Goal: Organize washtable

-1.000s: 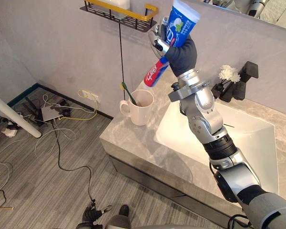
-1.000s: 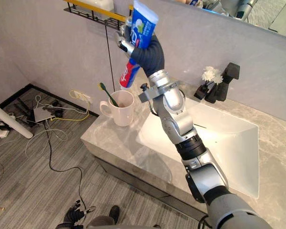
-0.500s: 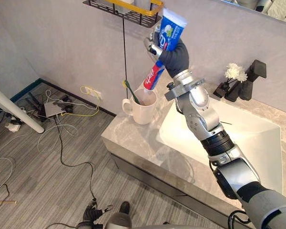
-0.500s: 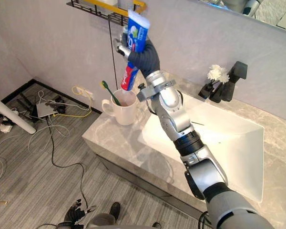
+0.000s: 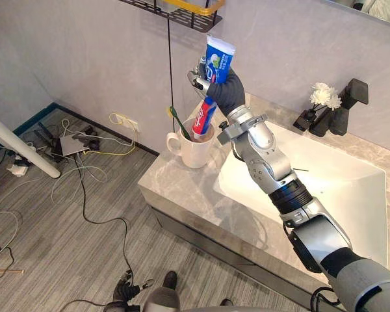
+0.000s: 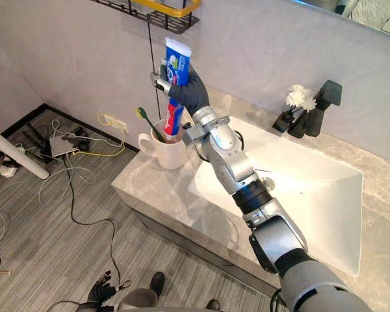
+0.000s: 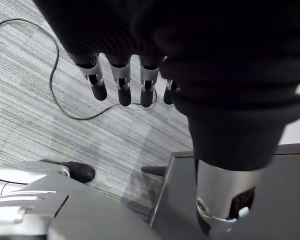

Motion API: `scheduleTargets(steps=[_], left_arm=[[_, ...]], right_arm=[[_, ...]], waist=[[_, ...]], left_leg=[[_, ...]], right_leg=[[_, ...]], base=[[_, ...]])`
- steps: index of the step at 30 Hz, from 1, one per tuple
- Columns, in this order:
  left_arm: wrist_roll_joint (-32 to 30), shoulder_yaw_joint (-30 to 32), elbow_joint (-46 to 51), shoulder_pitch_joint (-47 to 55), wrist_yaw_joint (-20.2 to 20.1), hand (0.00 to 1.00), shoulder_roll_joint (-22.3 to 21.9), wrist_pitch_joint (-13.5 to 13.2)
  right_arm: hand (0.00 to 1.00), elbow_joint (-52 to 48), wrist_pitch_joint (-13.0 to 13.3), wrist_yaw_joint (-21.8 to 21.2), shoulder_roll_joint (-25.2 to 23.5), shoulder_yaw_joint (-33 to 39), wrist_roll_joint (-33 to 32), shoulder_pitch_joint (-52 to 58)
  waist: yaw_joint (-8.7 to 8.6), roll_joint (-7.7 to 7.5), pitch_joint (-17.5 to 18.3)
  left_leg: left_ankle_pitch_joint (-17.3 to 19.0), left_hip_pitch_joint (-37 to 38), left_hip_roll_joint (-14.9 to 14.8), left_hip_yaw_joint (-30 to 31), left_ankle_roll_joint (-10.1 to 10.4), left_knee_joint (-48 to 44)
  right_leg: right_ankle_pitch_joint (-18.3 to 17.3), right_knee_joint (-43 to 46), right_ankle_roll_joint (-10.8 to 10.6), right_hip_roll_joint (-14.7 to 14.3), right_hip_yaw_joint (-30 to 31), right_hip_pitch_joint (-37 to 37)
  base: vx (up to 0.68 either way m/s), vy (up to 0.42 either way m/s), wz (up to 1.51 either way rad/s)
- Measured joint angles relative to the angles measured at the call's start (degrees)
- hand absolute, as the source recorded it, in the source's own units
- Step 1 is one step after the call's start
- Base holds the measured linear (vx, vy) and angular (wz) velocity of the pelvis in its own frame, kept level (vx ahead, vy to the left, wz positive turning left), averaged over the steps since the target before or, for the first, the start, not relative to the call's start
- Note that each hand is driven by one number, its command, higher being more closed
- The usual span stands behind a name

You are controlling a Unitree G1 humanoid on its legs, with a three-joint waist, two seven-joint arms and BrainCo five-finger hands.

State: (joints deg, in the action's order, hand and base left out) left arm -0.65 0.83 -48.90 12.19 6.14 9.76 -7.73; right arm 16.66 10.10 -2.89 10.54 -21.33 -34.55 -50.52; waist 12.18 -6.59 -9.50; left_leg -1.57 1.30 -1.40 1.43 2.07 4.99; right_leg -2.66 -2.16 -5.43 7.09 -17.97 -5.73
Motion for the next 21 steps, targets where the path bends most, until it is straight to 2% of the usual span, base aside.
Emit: scheduleTargets(steps=[11, 12, 21], left_arm=[[0.0, -0.2, 0.0, 0.0, 0.3, 0.0, 0.0, 0.0], [0.0, -0.2, 0.0, 0.0, 0.3, 0.0, 0.0, 0.0], [0.0, -0.6, 0.0, 0.0, 0.3, 0.0, -0.1, 0.0]], right_arm=[[1.0, 1.6, -0.5, 0.0, -0.5, -1.6, 1.5, 2.6], [0.0, 2.2, -0.5, 0.0, -0.8, -1.6, 1.5, 2.7], [0.0, 2.5, -0.6, 0.1, -1.2, -1.6, 2.6, 4.0]], waist=[[0.05, 0.08, -0.1], [0.05, 0.09, -0.1], [-0.03, 0.68, -0.5]], left_leg=[[0.0, 0.0, 0.3, 0.0, 0.0, 0.0], [0.0, 0.0, 0.3, 0.0, 0.0, 0.0], [0.0, 0.0, 0.3, 0.0, 0.0, -0.1]], right_leg=[[0.0, 0.0, 0.0, 0.1, -0.1, 0.0], [0.0, 0.0, 0.0, 0.1, -0.1, 0.0], [0.0, 0.1, 0.0, 0.1, 0.0, 0.0]], base=[[0.0, 0.0, 0.0], [0.0, 0.0, 0.0], [0.0, 0.0, 0.0]])
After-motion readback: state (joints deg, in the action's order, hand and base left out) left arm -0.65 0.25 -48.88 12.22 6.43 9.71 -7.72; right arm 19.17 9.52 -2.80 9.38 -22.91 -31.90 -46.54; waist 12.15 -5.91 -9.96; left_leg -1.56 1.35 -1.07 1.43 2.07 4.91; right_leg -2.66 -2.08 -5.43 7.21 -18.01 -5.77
